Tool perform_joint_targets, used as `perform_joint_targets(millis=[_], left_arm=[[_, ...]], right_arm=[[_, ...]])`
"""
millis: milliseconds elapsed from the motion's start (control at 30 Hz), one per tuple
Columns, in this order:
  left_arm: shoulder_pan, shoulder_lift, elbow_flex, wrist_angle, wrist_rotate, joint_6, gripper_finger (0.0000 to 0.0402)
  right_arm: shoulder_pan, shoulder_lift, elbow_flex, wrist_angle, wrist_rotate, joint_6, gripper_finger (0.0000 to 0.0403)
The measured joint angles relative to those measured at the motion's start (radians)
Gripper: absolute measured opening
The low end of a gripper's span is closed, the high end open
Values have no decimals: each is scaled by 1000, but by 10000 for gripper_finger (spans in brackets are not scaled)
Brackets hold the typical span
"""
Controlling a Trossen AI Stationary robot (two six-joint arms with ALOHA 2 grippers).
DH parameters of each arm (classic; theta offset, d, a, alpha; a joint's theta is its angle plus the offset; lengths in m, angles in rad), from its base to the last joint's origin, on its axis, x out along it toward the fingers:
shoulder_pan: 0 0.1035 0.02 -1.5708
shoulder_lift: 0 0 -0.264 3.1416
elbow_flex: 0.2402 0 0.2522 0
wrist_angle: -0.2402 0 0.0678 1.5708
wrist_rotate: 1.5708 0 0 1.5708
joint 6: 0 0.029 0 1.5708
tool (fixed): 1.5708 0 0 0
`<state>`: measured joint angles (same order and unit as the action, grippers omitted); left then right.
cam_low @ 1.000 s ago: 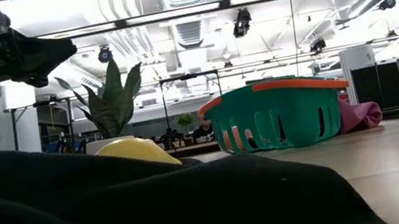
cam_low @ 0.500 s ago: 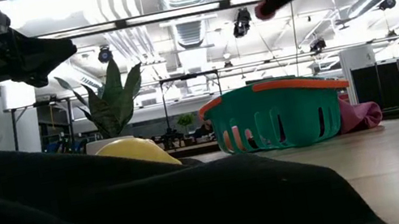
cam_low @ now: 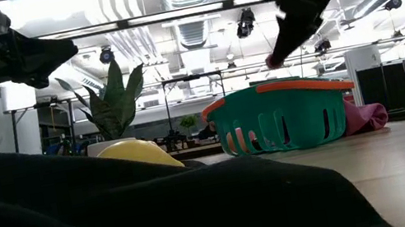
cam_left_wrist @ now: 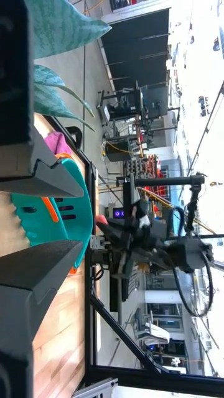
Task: Pick and placing Produce into tupperware
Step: Put the apricot into the green basket
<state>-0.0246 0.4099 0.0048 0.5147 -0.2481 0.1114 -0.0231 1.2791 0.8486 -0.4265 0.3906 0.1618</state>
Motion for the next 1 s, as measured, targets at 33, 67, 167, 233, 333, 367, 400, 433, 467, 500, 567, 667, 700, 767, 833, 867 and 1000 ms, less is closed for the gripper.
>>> perform_joint_targets(millis=[33, 67, 167, 233, 333, 367, 400, 433, 467, 500, 567, 667, 700, 767, 833, 867, 1000], left_arm=[[0, 0, 0, 0, 0, 0, 108], [0, 0, 0, 0, 0, 0, 108], [0, 0, 0, 0, 0, 0, 108], [0, 0, 0, 0, 0, 0, 108], [0, 1, 0, -1, 0, 0, 108], [0, 1, 0, 0, 0, 0, 108], [0, 2, 0, 0, 0, 0, 108], [0, 2, 0, 0, 0, 0, 108], [0, 2, 0, -1, 0, 0, 108], [0, 2, 0, -1, 0, 0, 108], [0, 2, 0, 0, 0, 0, 108], [0, 2, 0, 0, 0, 0, 108], [0, 2, 0, 0, 0, 0, 108], [0, 2, 0, -1, 0, 0, 108], [0, 2, 0, -1, 0, 0, 108], [0, 2, 0, -1, 0, 0, 108], [0, 2, 0, -2, 0, 0, 108]], right_arm=[[-19, 10, 0, 5, -18, -2, 25], [-38, 21, 0, 16, -41, -7, 25], [-89, 57, 0, 41, -100, -25, 25], [-117, 83, 0, 63, -127, -39, 25], [-146, 127, 0, 98, -163, -59, 25], [-155, 141, 1, 105, -171, -64, 25], [-162, 156, 2, 109, -185, -69, 25], [-169, 171, 5, 115, -190, -74, 25], [-175, 186, 9, 118, -190, -78, 25], [-182, 199, 13, 119, -191, -84, 25], [-194, 226, 23, 118, -192, -93, 25], [-205, 257, 44, 117, -191, -95, 25], [-207, 264, 51, 118, -191, -96, 25], [-212, 276, 67, 119, -190, -96, 32], [-216, 282, 78, 119, -189, -96, 46], [-217, 282, 83, 119, -188, -96, 53], [-220, 281, 92, 118, -181, -94, 86]])
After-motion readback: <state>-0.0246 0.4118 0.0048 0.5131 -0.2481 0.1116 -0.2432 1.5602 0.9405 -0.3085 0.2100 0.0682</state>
